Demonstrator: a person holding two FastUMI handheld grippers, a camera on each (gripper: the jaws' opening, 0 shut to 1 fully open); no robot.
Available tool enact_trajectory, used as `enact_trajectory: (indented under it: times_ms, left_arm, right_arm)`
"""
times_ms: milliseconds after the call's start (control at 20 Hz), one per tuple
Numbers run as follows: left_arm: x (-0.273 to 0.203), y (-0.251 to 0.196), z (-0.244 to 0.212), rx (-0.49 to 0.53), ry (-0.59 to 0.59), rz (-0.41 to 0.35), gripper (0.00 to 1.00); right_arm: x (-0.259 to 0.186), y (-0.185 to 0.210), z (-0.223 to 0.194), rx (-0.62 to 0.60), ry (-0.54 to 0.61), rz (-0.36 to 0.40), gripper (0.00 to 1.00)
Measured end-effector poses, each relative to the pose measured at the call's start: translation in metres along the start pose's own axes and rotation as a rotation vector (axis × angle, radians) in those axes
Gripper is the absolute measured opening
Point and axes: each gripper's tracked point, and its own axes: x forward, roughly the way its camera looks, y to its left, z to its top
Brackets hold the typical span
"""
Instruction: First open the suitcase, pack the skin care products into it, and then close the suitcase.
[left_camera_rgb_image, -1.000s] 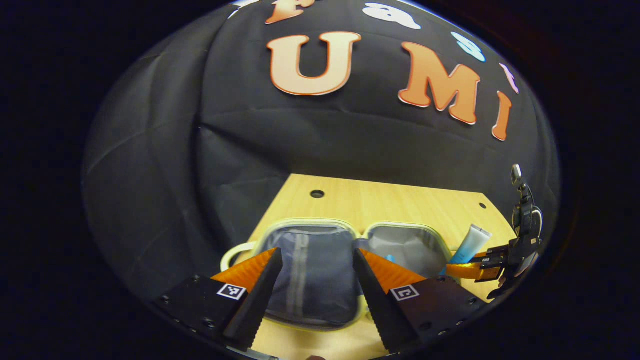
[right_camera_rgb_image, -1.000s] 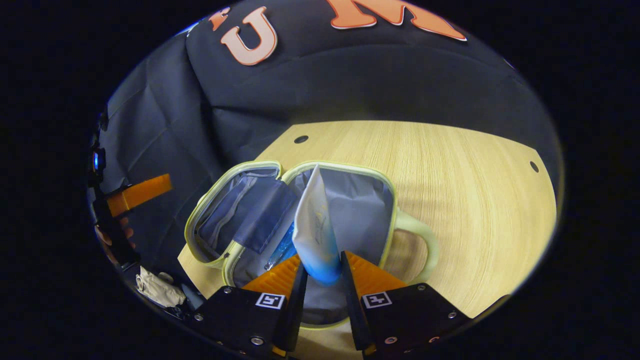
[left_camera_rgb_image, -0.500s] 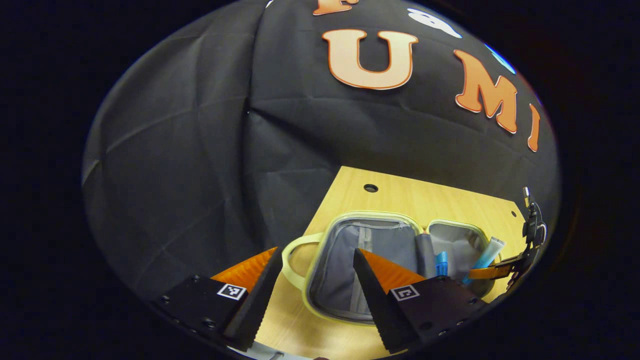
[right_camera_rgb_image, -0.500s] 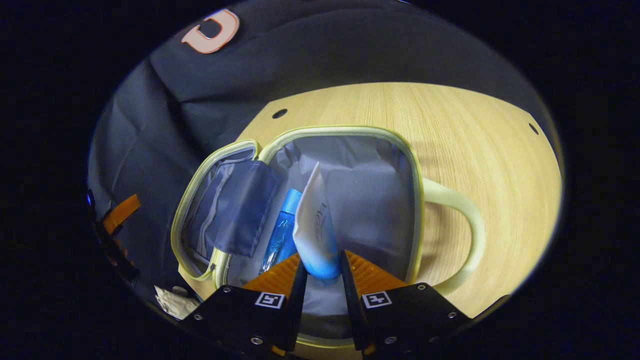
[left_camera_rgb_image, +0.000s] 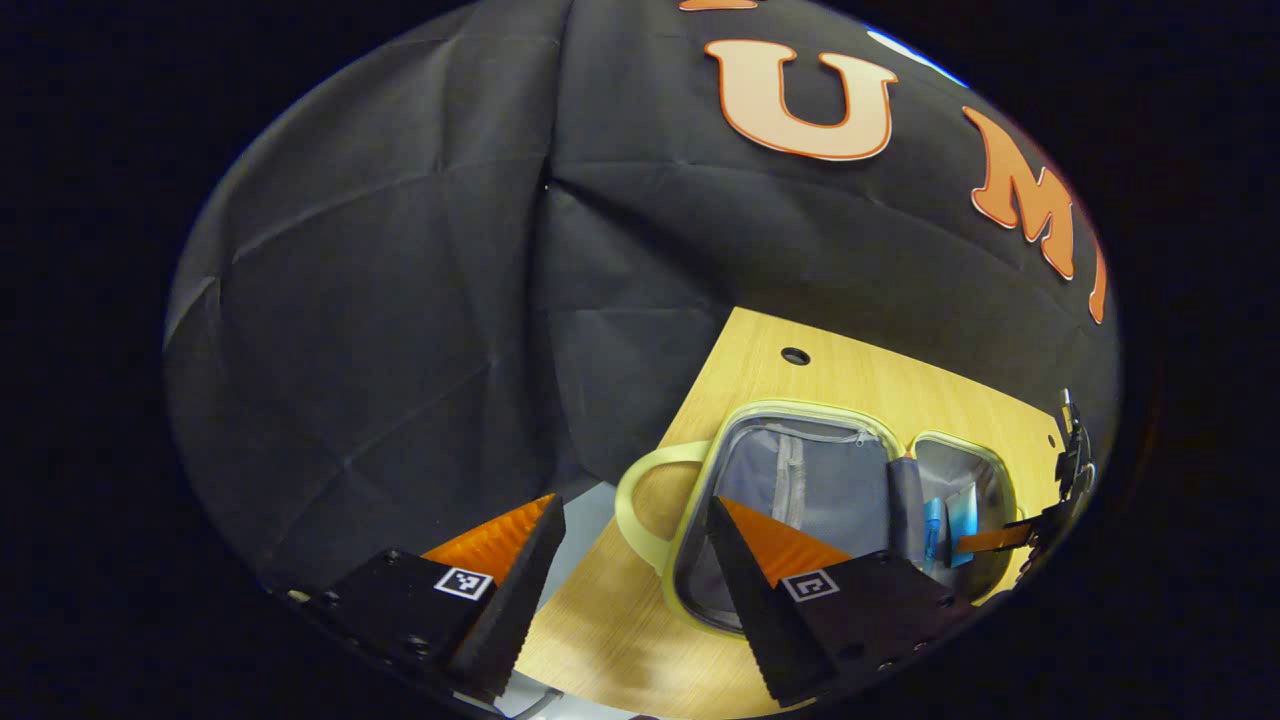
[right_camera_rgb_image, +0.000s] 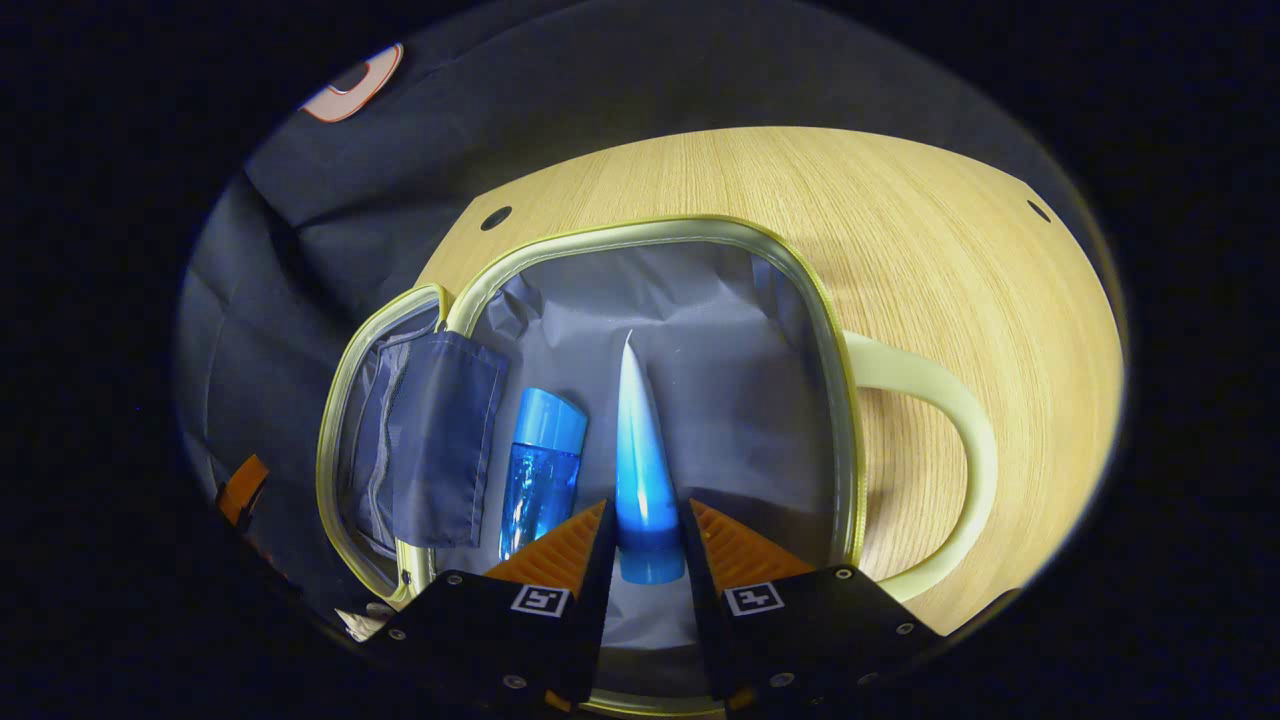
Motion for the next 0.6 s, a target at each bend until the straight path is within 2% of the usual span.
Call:
enact_trajectory:
  times_ms: [100, 250, 450, 500, 550, 600]
  left_arm:
    - [0.009, 0.010, -0.005, -0.024, 0.014, 0.013, 0.87]
    - [0.028, 0.021, -0.014, -0.101, 0.044, 0.012, 0.89]
    - [0.059, 0.020, -0.027, -0.262, 0.113, -0.046, 0.92]
    - [0.067, 0.019, -0.033, -0.299, 0.133, -0.054, 0.96]
    - [0.077, 0.019, -0.038, -0.329, 0.154, -0.051, 0.91]
    - [0.084, 0.021, -0.042, -0.345, 0.172, -0.039, 0.91]
  right_arm:
    - [-0.004, 0.001, -0.001, -0.003, 0.007, 0.005, 0.42]
    - [-0.013, -0.003, 0.003, -0.004, -0.024, 0.014, 0.44]
    - [-0.037, -0.008, 0.017, 0.023, -0.102, 0.039, 0.59]
    - [-0.047, -0.013, 0.023, 0.013, -0.138, 0.037, 0.64]
    - [-0.057, -0.016, 0.028, -0.001, -0.169, 0.037, 0.67]
    - [-0.067, -0.019, 0.032, -0.021, -0.205, 0.037, 0.75]
